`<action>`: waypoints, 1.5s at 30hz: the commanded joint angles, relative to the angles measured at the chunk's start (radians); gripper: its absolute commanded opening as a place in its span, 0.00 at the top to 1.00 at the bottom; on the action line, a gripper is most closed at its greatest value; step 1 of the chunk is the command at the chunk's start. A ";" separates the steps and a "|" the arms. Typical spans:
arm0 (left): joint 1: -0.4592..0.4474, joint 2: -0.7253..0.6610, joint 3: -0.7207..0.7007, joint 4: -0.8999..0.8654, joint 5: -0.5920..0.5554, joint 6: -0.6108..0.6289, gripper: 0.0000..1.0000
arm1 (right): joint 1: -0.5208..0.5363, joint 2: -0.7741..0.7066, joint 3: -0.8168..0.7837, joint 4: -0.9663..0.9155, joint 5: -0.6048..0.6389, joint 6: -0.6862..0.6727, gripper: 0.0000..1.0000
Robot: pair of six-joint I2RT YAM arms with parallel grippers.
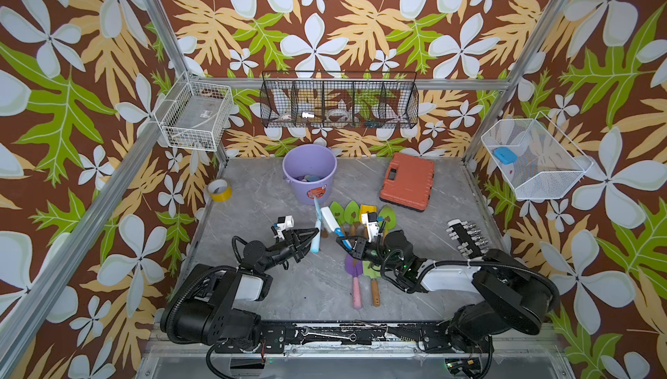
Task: Brush the soil off the hand trowel and place it into the bucket
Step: Brush off the soil from the hand trowel, then place the hand trowel in the bucket.
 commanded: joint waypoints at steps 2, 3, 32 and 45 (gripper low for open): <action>0.001 -0.007 0.003 0.292 0.012 -0.001 1.00 | -0.016 0.071 -0.057 0.261 -0.017 0.118 1.00; 0.000 -0.008 0.000 0.293 0.012 0.000 1.00 | -0.026 0.068 -0.070 0.282 -0.014 0.128 1.00; 0.001 -0.055 0.218 -0.206 0.049 0.192 1.00 | -0.084 -0.149 -0.048 -0.045 0.086 0.029 1.00; -0.035 0.032 1.132 -1.878 -0.667 1.244 1.00 | -0.155 -0.394 0.136 -0.584 0.173 -0.234 1.00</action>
